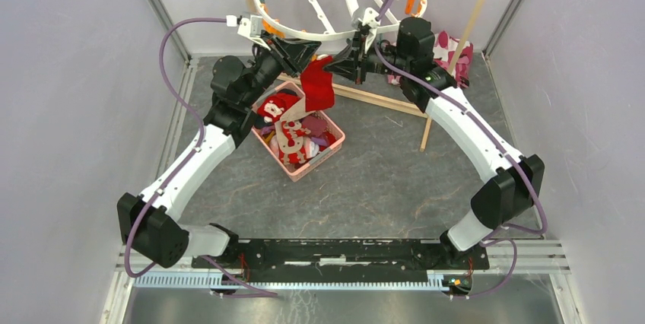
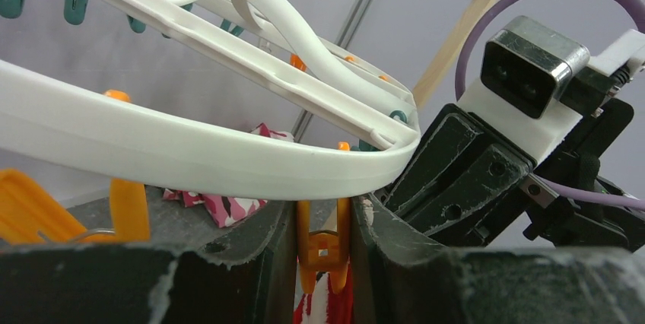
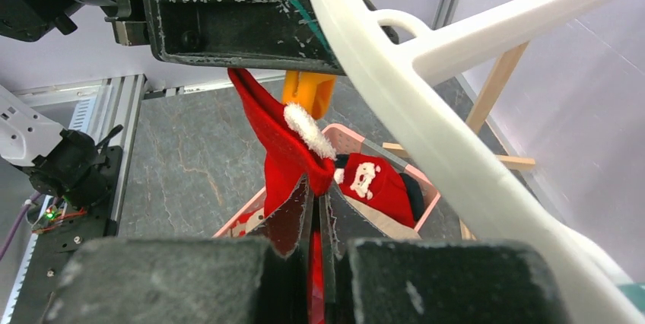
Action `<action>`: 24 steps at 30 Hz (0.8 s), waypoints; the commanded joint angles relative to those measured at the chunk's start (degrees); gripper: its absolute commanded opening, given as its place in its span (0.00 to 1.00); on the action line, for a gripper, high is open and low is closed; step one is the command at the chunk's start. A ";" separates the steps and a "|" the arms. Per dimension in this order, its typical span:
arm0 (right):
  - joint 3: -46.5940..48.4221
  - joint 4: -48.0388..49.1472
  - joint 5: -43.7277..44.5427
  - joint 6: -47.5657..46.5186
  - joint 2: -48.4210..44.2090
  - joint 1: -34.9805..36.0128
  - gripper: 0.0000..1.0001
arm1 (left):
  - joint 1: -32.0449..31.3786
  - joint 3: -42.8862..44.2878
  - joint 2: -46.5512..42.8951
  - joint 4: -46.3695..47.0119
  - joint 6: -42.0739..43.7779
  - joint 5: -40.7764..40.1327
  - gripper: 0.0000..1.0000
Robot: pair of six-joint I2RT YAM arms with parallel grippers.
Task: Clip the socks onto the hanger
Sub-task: Clamp the sock onto the hanger.
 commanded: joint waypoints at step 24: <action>-2.77 6.85 -2.24 5.77 -0.93 -1.02 0.01 | 0.18 -0.84 -2.59 3.66 -1.64 4.57 0.06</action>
